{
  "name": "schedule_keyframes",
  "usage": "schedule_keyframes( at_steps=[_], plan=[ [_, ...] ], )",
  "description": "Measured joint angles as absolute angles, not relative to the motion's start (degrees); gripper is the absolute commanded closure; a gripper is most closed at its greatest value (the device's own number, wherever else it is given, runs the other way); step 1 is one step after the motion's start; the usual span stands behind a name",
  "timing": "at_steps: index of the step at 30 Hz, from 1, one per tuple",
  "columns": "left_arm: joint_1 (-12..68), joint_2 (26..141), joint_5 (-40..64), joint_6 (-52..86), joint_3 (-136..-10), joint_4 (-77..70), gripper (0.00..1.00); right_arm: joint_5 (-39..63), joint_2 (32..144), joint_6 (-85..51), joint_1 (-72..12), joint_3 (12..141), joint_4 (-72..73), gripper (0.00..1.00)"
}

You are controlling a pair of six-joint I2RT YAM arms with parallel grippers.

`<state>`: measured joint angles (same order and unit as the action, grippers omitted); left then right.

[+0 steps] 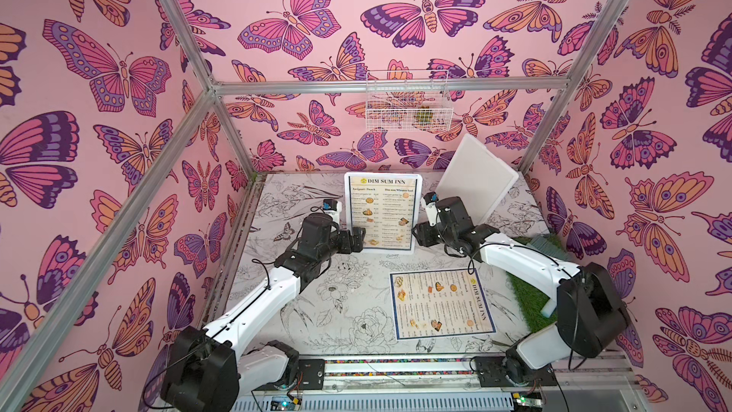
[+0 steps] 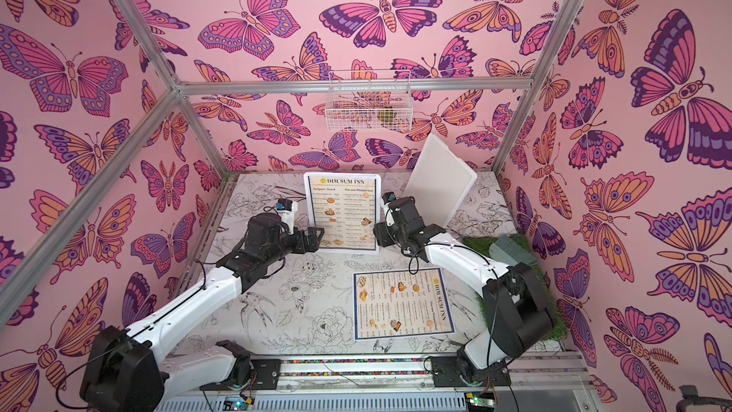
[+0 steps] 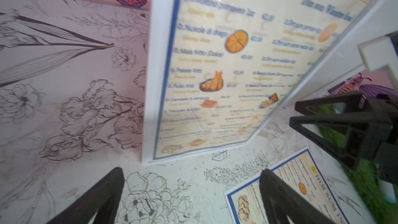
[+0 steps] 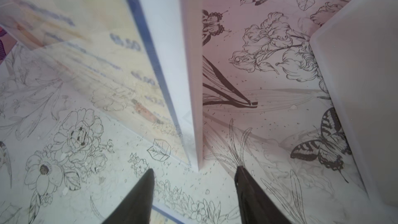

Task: Insert the menus into the narrow rack
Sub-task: Move the narrow rack to the center of the board.

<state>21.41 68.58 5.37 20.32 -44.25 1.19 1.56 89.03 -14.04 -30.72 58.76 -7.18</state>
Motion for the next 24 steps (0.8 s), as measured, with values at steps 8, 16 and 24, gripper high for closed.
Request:
schedule_keyframes(
  at_steps=[8,16,24],
  plan=[
    [12.75,71.68,15.75,18.26,-44.12,-6.11,0.01,4.27,96.4,-13.54,-28.67,60.29,-1.65,0.53],
    [9.93,72.12,21.85,17.85,-43.92,-10.26,0.01,12.49,107.98,-12.43,-28.49,71.66,3.29,0.52],
    [9.5,63.86,6.46,20.73,-37.91,-2.42,0.01,15.97,121.38,-12.86,-31.55,87.15,4.93,0.51]
  ],
)
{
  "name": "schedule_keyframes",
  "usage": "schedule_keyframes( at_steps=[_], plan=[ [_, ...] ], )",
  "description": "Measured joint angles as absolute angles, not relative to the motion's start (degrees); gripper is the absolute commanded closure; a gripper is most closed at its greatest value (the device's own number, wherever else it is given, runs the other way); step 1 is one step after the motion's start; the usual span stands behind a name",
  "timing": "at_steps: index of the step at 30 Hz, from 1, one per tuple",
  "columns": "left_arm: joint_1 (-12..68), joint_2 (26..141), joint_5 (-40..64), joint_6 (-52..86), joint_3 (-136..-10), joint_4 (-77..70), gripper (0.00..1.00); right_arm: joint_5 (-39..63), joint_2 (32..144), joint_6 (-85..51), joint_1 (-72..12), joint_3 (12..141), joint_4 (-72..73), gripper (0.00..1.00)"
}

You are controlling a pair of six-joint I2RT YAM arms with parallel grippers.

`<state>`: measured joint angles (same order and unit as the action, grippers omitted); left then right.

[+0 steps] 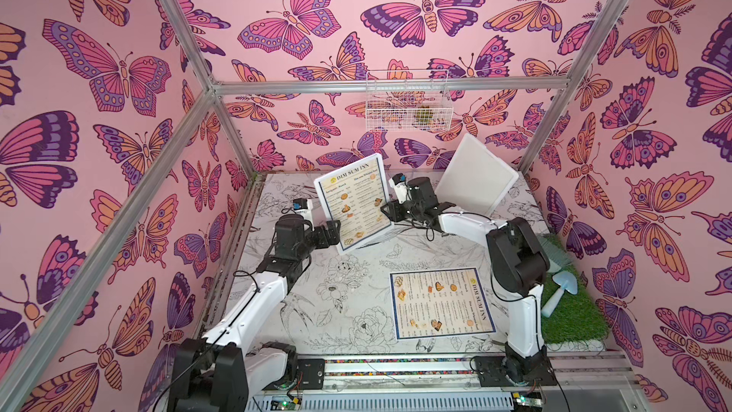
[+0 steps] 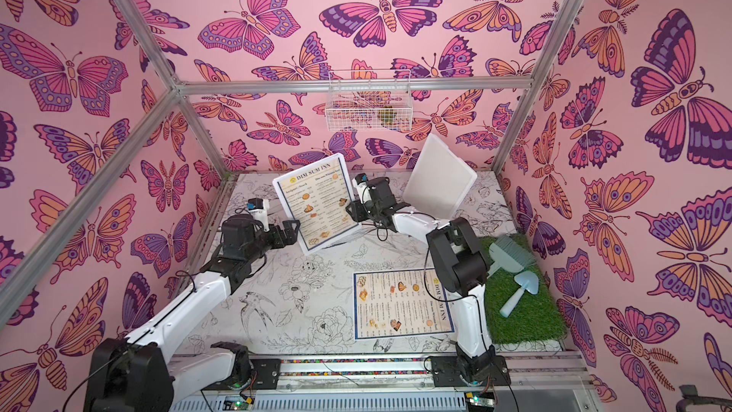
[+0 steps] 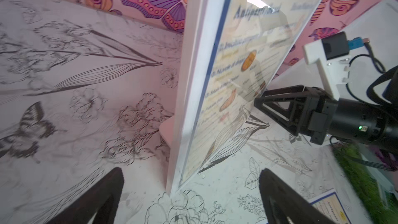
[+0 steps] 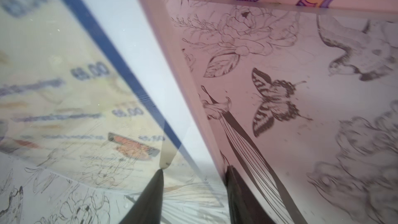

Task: Insert the menus into the narrow rack
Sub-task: Move the narrow rack to the center of the board.

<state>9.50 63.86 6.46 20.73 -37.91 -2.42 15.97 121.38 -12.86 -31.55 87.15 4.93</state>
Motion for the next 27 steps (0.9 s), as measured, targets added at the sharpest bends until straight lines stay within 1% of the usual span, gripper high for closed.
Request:
schedule_keyframes(
  at_steps=[4,11,14,16,19,23,27],
  plan=[
    [8.19,61.14,0.34,21.76,-37.69,1.87,0.0,16.19,127.46,-13.96,-35.0,94.56,5.19,0.51],
    [5.19,60.45,-5.41,23.53,-37.71,7.88,0.01,16.4,139.61,-15.92,-38.72,110.39,4.47,0.5],
    [5.15,58.19,-6.57,23.97,-37.71,10.9,0.01,16.36,142.96,-16.29,-39.13,115.61,2.63,0.45],
    [5.17,55.05,-7.14,24.34,-37.74,13.26,0.01,16.29,142.78,-16.21,-39.16,115.66,1.5,0.38],
    [5.91,48.97,-8.45,24.53,-38.39,17.37,0.01,15.49,138.19,-15.68,-38.98,109.78,1.32,0.29],
    [11.14,42.81,-9.74,24.51,-40.29,21.89,0.01,12.62,122.26,-13.61,-38.33,93.54,0.16,0.22],
    [20.91,42.02,-13.58,24.56,-42.54,24.47,0.01,8.49,102.52,-12.25,-36.62,78.7,1.48,0.2]
  ],
)
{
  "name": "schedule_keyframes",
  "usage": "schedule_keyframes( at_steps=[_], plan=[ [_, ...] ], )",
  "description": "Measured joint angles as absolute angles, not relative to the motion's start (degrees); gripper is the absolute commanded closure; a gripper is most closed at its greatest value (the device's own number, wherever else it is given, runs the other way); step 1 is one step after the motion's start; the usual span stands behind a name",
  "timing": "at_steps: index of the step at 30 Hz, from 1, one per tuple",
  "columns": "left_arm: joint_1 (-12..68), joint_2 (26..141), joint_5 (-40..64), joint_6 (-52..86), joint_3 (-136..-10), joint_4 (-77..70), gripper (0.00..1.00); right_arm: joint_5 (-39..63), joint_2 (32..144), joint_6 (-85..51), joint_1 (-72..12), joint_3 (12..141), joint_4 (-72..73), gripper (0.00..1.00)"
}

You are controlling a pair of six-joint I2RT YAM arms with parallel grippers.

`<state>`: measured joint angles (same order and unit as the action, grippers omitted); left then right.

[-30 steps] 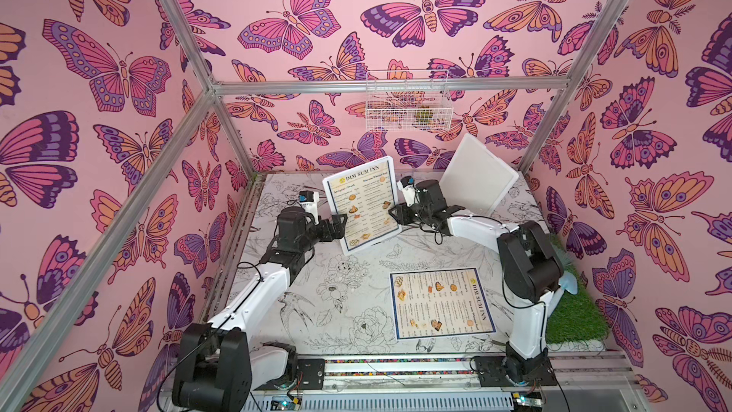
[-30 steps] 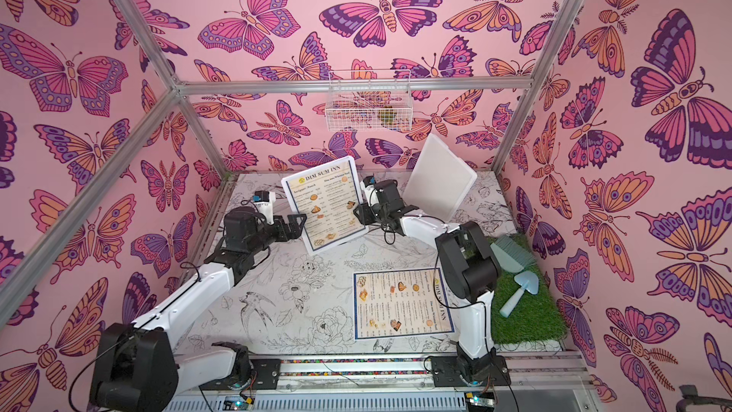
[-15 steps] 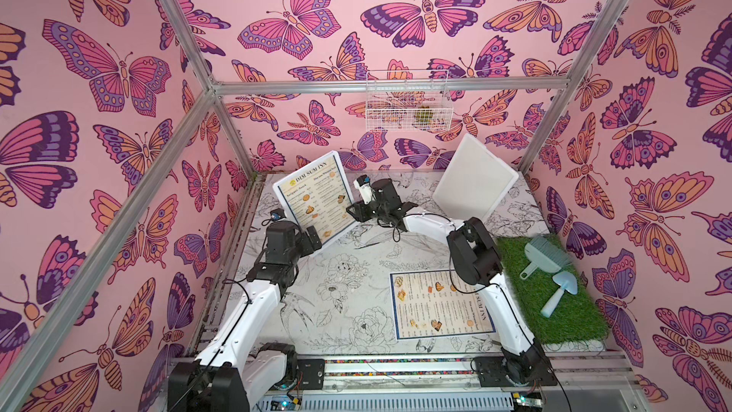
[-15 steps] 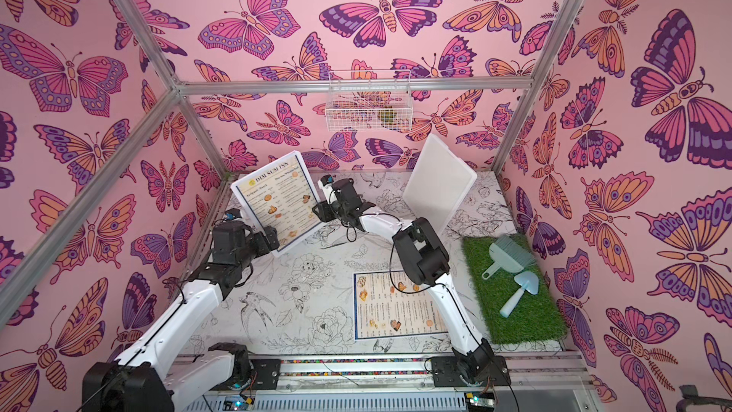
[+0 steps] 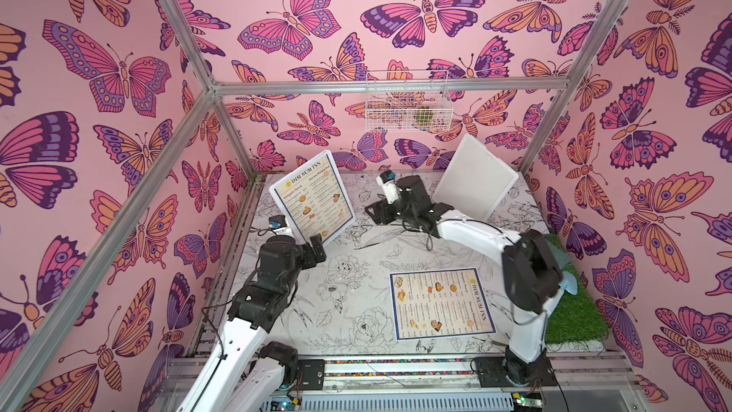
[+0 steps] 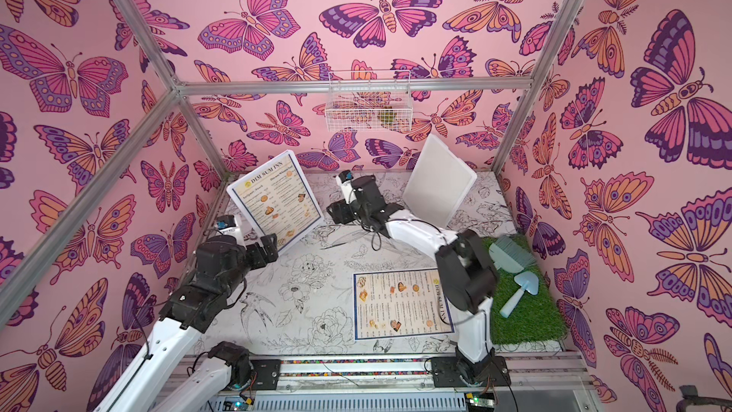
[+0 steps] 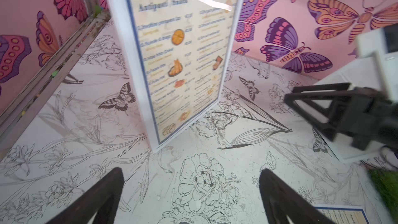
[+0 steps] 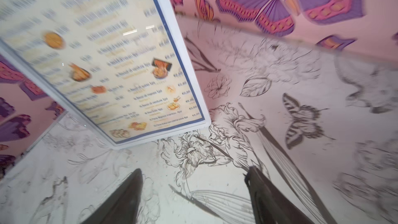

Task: Insert the menus into the narrow rack
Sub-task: Move the narrow rack to the center of the board.

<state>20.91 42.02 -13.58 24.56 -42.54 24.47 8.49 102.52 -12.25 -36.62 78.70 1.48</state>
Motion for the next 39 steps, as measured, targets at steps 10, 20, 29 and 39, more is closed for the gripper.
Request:
schedule_keyframes(
  at_steps=[10,20,29,39],
  plan=[
    [35.53,48.97,-20.08,24.05,-47.77,25.32,0.01,-1.58,70.65,-13.23,-26.5,49.32,2.07,0.2],
    [37.58,75.92,-5.32,20.05,-57.01,7.75,0.01,2.11,62.19,-17.58,-2.74,40.42,2.28,0.16],
    [37.58,92.88,7.79,18.15,-67.77,-1.8,0.0,12.16,69.54,-19.42,6.26,39.77,12.12,0.17],
    [37.58,97.6,14.48,18.24,-70.91,-4.73,0.01,26.7,86.11,-20.58,12.43,41.74,26.68,0.3]
  ],
)
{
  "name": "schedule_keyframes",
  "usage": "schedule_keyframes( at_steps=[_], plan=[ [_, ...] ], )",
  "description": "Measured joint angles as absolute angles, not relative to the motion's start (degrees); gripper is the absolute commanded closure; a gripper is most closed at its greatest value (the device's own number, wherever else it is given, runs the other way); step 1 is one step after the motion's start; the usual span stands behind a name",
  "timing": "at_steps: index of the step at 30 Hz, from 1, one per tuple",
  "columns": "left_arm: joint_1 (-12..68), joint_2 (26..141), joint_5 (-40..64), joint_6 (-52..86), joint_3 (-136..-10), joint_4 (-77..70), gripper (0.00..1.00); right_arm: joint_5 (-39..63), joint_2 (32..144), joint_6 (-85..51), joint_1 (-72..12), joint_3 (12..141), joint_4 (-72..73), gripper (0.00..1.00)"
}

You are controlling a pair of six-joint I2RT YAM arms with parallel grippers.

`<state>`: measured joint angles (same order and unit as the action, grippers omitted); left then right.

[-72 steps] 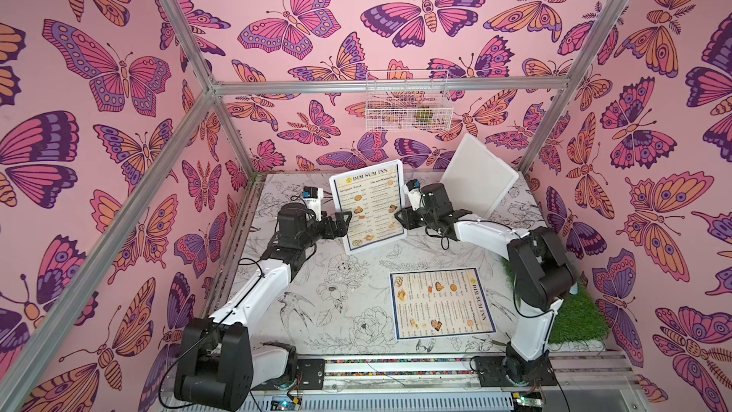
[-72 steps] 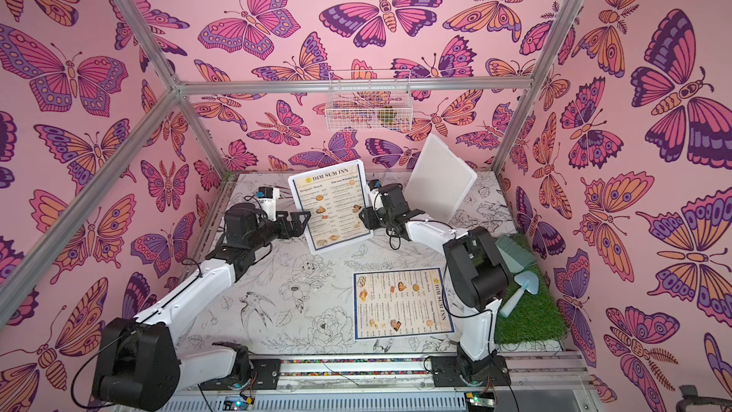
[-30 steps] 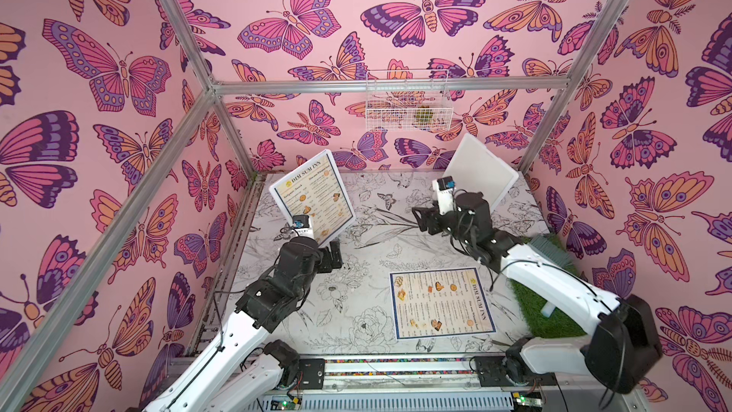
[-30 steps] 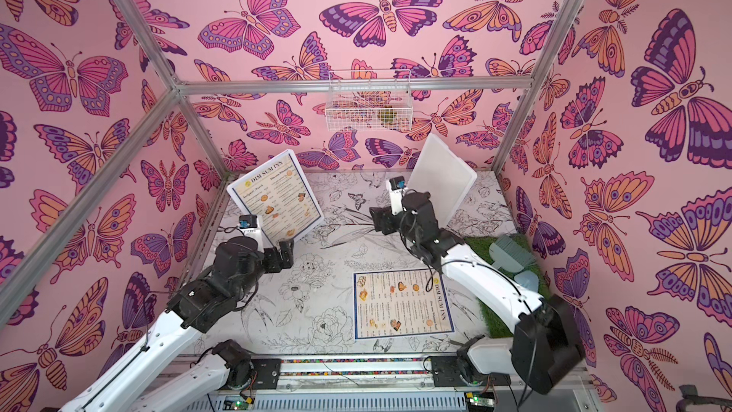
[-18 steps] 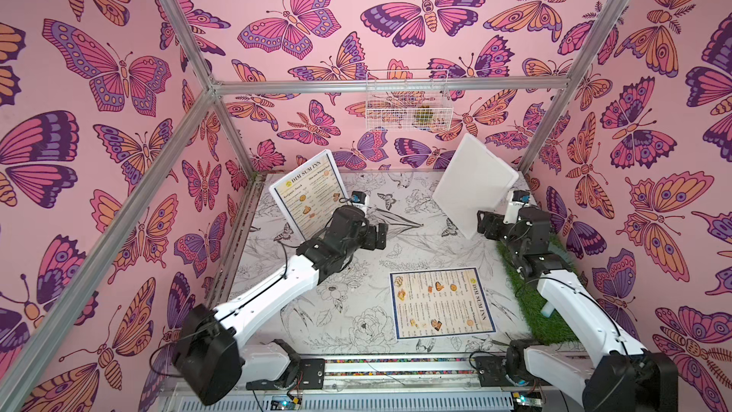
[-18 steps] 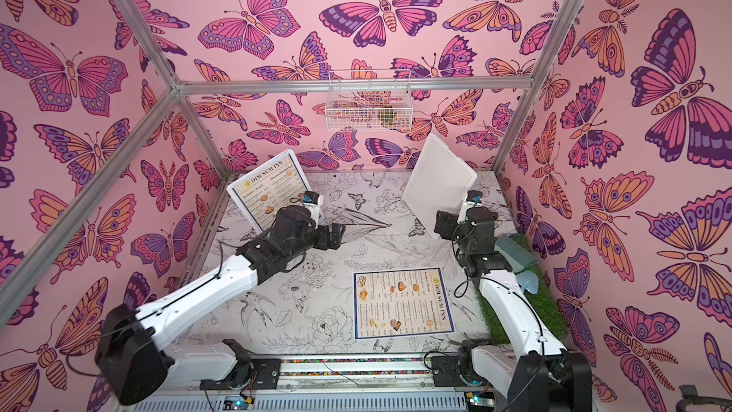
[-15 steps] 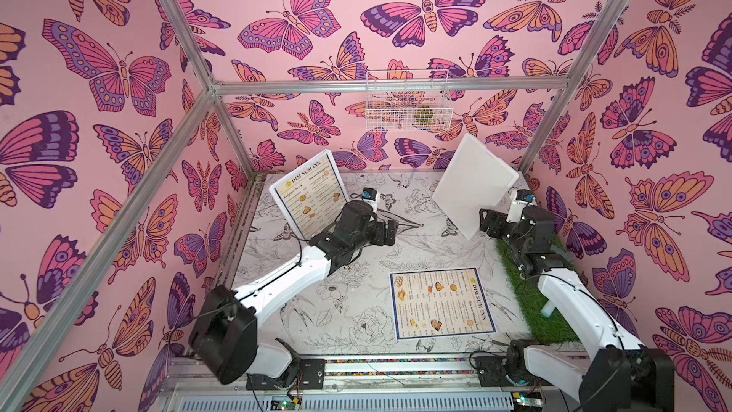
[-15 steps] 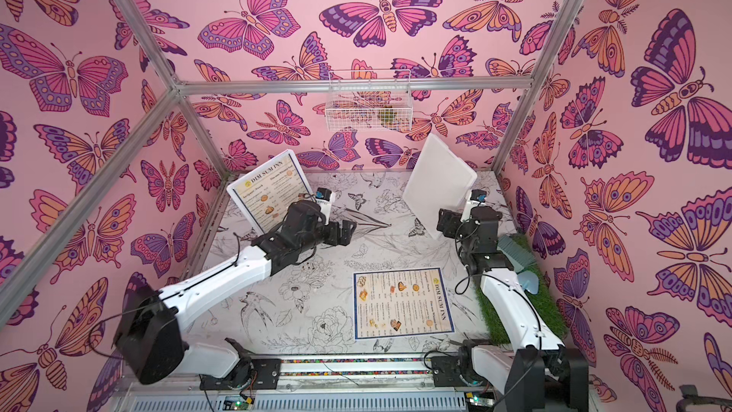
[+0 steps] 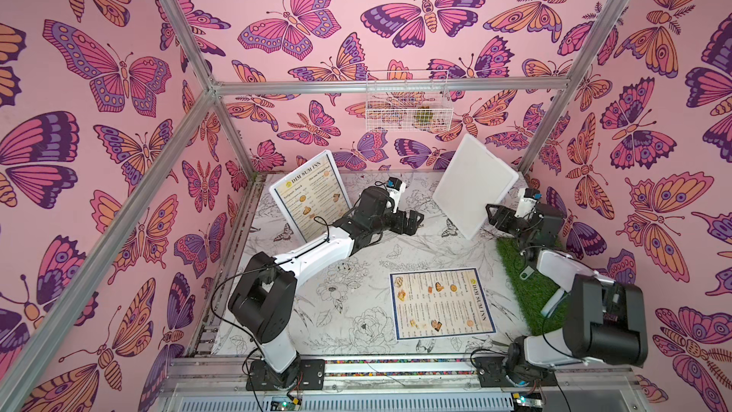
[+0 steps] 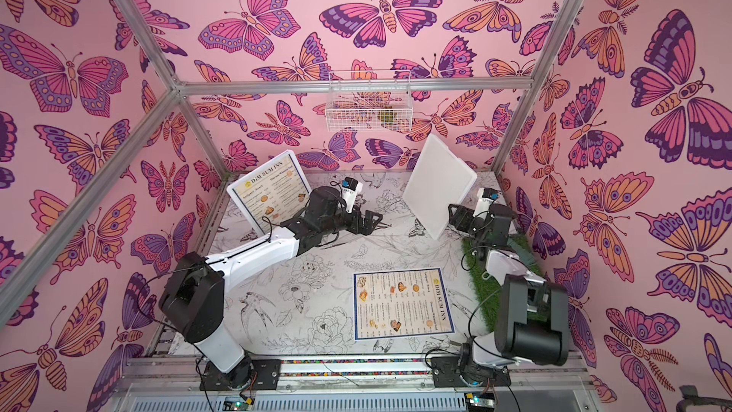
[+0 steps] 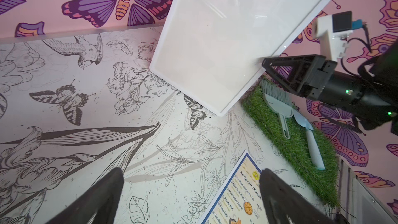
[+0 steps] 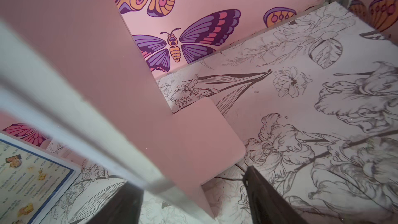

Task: Insert the menus into the narrow rack
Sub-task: Move the narrow rack to the center of the board.

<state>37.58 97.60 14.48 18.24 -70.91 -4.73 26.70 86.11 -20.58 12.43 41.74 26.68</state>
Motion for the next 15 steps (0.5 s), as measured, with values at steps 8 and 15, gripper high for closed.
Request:
schedule_keyframes(
  at_steps=[8,15],
  plan=[
    [37.56,97.62,15.64,18.13,-70.89,-5.08,0.01,35.55,96.01,-22.09,12.58,45.19,38.44,0.5],
    [37.28,97.6,16.01,18.09,-70.39,-5.3,0.02,40.1,96.97,-22.06,12.69,45.25,42.59,0.67]
  ],
)
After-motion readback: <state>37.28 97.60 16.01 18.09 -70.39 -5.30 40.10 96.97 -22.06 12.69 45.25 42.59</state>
